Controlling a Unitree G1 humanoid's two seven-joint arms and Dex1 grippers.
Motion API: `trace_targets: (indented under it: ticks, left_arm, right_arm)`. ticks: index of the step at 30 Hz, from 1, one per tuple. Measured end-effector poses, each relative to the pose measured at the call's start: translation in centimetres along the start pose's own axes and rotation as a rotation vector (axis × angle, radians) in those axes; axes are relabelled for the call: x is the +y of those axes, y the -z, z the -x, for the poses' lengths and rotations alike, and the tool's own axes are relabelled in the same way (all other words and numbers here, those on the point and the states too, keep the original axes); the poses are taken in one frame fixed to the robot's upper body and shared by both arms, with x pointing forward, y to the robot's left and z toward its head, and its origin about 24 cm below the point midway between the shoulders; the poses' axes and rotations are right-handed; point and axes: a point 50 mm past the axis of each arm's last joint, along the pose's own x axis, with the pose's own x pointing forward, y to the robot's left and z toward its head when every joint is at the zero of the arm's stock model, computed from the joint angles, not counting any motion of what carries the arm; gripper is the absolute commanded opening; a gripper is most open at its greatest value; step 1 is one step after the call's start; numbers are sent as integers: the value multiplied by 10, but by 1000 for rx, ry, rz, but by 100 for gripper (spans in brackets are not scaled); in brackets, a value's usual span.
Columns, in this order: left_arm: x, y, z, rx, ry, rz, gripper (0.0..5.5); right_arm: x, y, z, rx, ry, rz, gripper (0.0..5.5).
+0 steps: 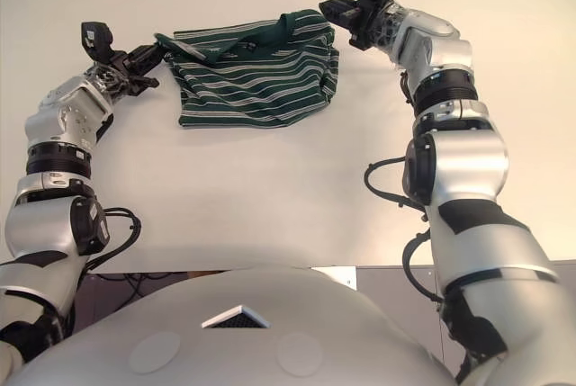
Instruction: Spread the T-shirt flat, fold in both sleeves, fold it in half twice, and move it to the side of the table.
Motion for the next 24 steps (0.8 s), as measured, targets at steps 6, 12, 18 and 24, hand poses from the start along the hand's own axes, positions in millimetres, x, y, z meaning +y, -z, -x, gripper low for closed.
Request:
trace_targets:
  ticks: [6,12,18,24]
  left_arm:
    - [0,-8,1,-11,-30,-78,91]
    - [-78,-22,14,-85,399,-283,3]
    - [-99,48,32,401,499,-791,3]
    - [-66,38,58,508,380,-923,3]
  right_arm:
    - [36,38,-14,163,-217,192,0]
    - [48,54,-12,263,-271,331,0]
    - [38,49,6,420,-281,646,0]
    - [58,60,39,543,-555,781,0]
